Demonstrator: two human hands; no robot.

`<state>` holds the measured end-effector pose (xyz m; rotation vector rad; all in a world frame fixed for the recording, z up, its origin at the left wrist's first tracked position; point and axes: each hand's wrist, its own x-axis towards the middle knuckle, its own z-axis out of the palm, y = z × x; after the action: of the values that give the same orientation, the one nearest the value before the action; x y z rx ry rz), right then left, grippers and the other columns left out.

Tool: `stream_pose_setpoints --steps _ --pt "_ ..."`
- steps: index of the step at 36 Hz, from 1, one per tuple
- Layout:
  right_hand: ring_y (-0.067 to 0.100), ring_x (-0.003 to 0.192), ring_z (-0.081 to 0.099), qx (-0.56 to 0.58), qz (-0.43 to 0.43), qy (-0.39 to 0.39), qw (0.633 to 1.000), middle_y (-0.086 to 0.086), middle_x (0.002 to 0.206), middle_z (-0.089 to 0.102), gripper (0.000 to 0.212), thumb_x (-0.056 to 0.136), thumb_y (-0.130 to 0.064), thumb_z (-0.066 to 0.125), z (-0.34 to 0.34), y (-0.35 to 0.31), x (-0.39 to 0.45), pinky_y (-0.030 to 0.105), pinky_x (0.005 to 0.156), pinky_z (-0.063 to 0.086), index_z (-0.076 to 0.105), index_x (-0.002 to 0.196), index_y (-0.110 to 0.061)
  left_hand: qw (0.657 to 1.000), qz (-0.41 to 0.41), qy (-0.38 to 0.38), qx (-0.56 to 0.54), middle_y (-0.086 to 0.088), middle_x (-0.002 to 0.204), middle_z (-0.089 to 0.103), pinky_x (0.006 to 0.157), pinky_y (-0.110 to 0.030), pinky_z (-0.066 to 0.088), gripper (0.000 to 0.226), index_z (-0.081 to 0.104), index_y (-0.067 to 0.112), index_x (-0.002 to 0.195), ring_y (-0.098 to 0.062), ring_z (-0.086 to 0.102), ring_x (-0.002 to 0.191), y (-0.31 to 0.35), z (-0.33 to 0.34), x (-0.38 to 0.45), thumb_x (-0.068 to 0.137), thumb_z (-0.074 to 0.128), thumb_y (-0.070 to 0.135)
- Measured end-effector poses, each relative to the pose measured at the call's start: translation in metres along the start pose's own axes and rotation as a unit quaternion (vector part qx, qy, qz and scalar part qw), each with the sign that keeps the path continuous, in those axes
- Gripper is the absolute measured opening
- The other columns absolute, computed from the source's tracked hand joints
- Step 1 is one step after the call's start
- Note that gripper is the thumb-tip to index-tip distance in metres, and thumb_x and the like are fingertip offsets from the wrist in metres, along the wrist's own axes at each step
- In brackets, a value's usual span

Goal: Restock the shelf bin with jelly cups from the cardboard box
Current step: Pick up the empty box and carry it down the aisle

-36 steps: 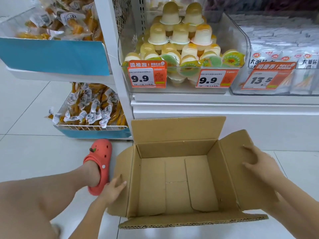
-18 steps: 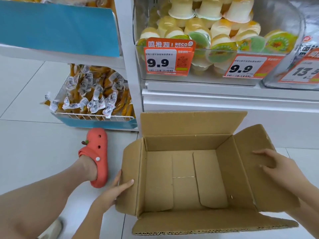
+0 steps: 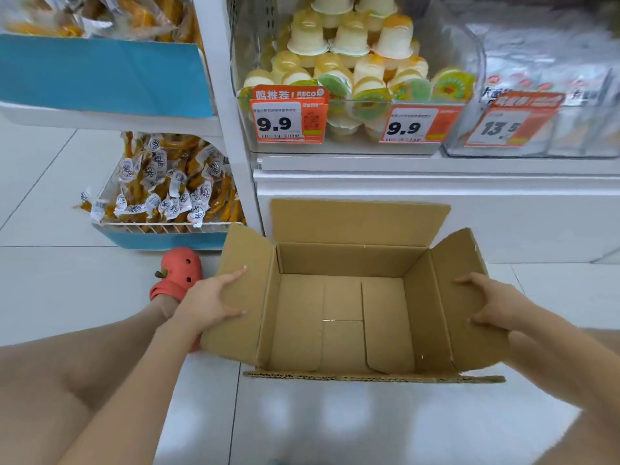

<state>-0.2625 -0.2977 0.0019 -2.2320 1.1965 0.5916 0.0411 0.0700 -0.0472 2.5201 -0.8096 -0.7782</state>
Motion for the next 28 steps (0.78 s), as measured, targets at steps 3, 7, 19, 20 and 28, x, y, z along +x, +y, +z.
stream_pose_setpoints --steps 3,7,19,20,28 --pt "0.025 0.102 0.051 -0.033 -0.001 0.003 0.999 0.010 0.125 0.051 0.074 0.073 -0.007 0.075 0.000 -0.013 -0.003 0.031 0.079 0.048 0.040 0.137 -0.024 1.000 -0.007 -0.004 0.008 -0.004 0.137 0.052 0.102 -0.030 0.040 0.092 0.034 0.036 0.143 -0.022 0.052 0.118 0.010 -0.003 -0.001 0.067 0.084 0.024" --pt "0.028 0.092 0.054 -0.033 0.016 -0.019 0.999 0.011 0.115 0.049 0.069 0.078 -0.004 0.073 -0.009 -0.033 -0.011 0.027 0.049 0.049 0.040 0.136 -0.022 0.998 -0.027 -0.029 0.053 -0.008 0.134 0.053 0.102 -0.031 0.039 0.096 0.029 0.033 0.146 -0.025 0.051 0.118 0.024 -0.007 -0.006 0.067 0.084 0.028" --pt "0.028 0.079 0.058 0.073 0.062 -0.021 0.995 0.008 0.113 0.045 0.067 0.080 -0.005 0.072 -0.023 0.016 -0.056 0.025 0.038 0.048 0.041 0.132 -0.034 0.992 0.009 -0.015 0.128 -0.007 0.134 0.053 0.101 -0.029 0.040 0.096 0.032 0.028 0.146 -0.024 0.051 0.119 0.078 -0.030 -0.022 0.066 0.085 0.029" --pt "0.027 0.079 0.058 0.086 0.064 -0.017 0.994 0.007 0.111 0.045 0.067 0.080 -0.006 0.072 -0.024 0.026 -0.062 0.025 0.039 0.048 0.041 0.132 -0.035 0.991 0.016 -0.017 0.132 -0.006 0.135 0.053 0.101 -0.029 0.040 0.096 0.032 0.029 0.146 -0.024 0.051 0.120 0.086 -0.030 -0.023 0.066 0.085 0.030" --pt "0.030 0.097 0.057 0.145 0.074 0.018 0.987 0.004 0.118 0.047 0.063 0.078 -0.009 0.075 -0.056 0.100 -0.110 0.036 0.054 0.058 0.044 0.123 -0.040 0.983 0.057 -0.049 0.166 -0.003 0.139 0.048 0.105 -0.031 0.038 0.096 0.031 0.029 0.146 -0.022 0.048 0.124 0.155 -0.018 -0.022 0.066 0.084 0.032"
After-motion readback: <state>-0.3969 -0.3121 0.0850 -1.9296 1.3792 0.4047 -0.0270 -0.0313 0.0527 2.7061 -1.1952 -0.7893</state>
